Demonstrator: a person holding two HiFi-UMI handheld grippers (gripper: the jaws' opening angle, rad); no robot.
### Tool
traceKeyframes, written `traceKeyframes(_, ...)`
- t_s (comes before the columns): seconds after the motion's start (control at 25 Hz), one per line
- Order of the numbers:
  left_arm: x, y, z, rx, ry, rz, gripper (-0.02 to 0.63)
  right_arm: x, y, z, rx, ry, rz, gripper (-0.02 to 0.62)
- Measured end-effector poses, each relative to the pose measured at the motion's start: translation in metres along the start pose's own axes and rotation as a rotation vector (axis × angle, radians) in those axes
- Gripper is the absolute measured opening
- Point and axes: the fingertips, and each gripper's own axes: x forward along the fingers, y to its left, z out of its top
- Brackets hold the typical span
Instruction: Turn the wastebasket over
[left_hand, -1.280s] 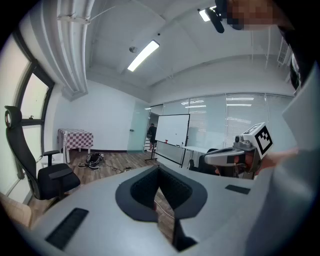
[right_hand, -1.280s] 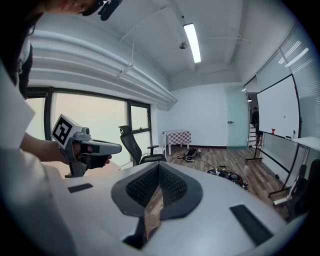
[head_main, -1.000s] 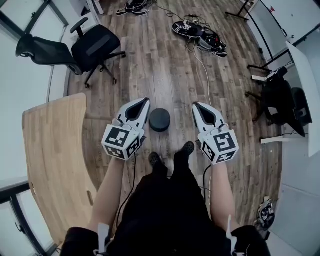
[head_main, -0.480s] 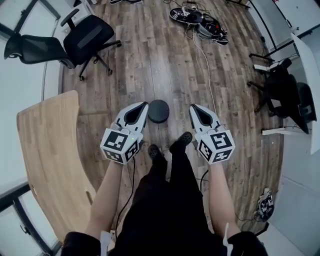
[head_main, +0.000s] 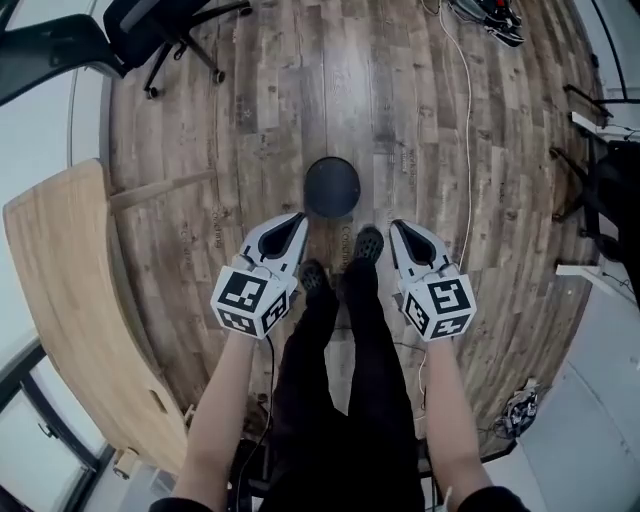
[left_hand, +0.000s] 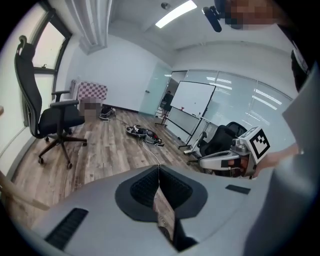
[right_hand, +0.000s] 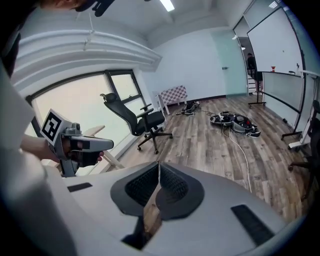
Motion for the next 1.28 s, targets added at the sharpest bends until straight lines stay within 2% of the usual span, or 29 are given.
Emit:
traceKeyframes(0.16,0.055,0.044,-0.076,-0.076,0.065,0.028,0.020,0.066,-0.032,-0.064,0.017,0.108,0.063,0.057)
traceKeyframes(0.2,0.071,0.058,-0.097,-0.086,0.083,0.034,0.021,0.086,-0.040,-0.080,0.016,0.131,0.079,0.128)
traceKeyframes(0.24,0.087,0.072,-0.117,-0.094,0.102,0.037,0.054,0.106,-0.047,-0.096,0.014,0.151,0.097,0.158)
traceKeyframes(0.28,0.103,0.084,-0.139,-0.106,0.121,0.036,0.128,0.125,-0.054,-0.112,0.014,0.170,0.115,0.184)
traceKeyframes(0.36,0.128,0.107,-0.184,-0.137,0.156,0.026,0.178,0.158,-0.063,-0.145,0.028,0.206,0.148,0.233)
traceKeyframes(0.56,0.178,0.162,-0.272,-0.197,0.237,0.028,0.242,0.237,-0.087,-0.214,0.058,0.284,0.200,0.284)
traceKeyframes(0.72,0.202,0.179,-0.325,-0.251,0.318,-0.013,0.311,0.278,-0.098,-0.262,0.084,0.375,0.225,0.315)
traceKeyframes(0.84,0.220,0.185,-0.349,-0.286,0.370,-0.046,0.334,0.299,-0.107,-0.280,0.119,0.408,0.244,0.324)
traceKeyframes(1.04,0.233,0.181,-0.357,-0.344,0.390,-0.136,0.348,0.314,-0.104,-0.297,0.132,0.434,0.280,0.324)
traceKeyframes(1.2,0.233,0.181,-0.357,-0.320,0.413,-0.149,0.345,0.315,-0.103,-0.297,0.133,0.434,0.275,0.324)
traceKeyframes(1.28,0.231,0.179,-0.356,-0.281,0.422,-0.136,0.340,0.314,-0.102,-0.297,0.101,0.448,0.268,0.322)
